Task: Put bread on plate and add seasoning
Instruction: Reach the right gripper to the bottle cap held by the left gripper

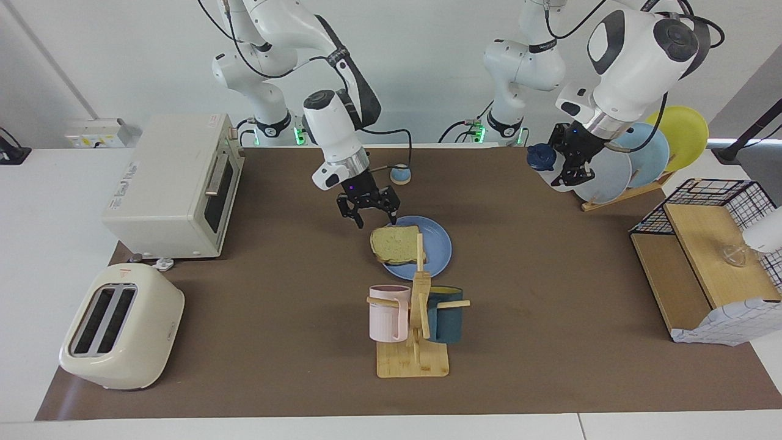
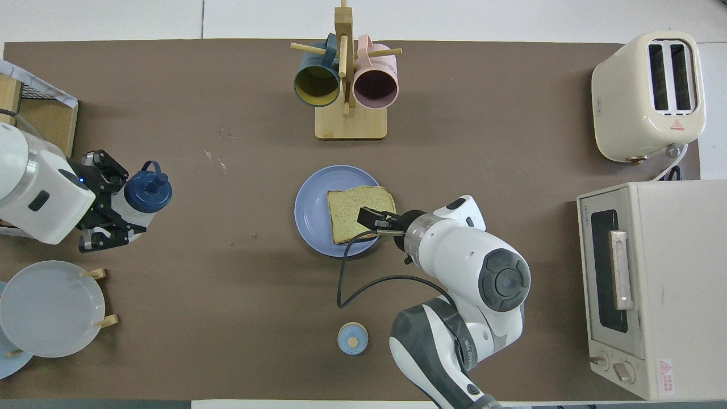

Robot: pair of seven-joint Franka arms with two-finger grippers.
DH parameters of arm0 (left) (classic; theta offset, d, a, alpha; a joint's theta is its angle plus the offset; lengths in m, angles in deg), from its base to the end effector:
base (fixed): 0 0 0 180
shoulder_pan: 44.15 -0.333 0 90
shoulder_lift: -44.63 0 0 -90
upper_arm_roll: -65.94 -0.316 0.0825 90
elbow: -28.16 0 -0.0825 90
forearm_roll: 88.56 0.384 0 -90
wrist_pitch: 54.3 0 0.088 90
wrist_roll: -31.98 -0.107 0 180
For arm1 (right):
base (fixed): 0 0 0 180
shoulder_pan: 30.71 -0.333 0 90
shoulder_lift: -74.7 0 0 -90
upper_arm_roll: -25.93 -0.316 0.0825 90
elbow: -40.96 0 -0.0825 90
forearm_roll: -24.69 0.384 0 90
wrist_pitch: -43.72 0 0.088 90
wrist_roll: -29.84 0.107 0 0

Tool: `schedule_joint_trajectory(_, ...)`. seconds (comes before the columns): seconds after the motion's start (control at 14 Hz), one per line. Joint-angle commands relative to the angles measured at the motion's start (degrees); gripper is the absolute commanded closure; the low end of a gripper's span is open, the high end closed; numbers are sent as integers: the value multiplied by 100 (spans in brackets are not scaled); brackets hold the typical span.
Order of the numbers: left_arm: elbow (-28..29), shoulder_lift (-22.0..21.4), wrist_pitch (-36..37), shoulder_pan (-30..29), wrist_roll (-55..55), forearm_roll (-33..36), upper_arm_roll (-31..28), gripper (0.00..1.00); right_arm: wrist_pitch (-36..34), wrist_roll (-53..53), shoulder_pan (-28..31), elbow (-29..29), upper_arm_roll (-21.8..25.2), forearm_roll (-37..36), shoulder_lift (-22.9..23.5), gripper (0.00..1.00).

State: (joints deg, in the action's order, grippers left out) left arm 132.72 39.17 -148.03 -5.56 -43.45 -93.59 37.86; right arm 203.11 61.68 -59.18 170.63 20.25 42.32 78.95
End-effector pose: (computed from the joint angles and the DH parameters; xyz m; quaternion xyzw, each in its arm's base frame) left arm 0.5157 -0.0955 0.5561 0.7312 -0.6770 -0.0090 0.0838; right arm 0.4742 0.3047 0.3749 -0.9659 0.1095 -0.1347 0.1921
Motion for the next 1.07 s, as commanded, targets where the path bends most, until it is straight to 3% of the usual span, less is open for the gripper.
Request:
schedule_joint_trajectory(0.0, 117, -166, 12, 8, -59, 99, 21, 100, -1184, -152, 113, -684, -20, 162, -108, 0)
schedule_joint_trajectory(0.21, 117, -166, 3, 8, -33, 99, 30, 100, -2988, -64, 281, -2100, -11, 171, 68, 0)
schedule_joint_trajectory(0.72, 336, -289, 38, 96, 46, 99, 197, 100, -4581, 779, 281, -3884, -11, 873, 199, 0)
schedule_joint_trajectory(0.86, 581, -455, 12, 96, 238, 99, 407, 100, -4654, 1174, 281, -4202, -11, 1329, 270, 0)
schedule_joint_trajectory(1.0, 714, -526, -32, 96, 389, 99, 574, 100, -4558, 1193, 132, -4247, -46, 1209, 209, 0)
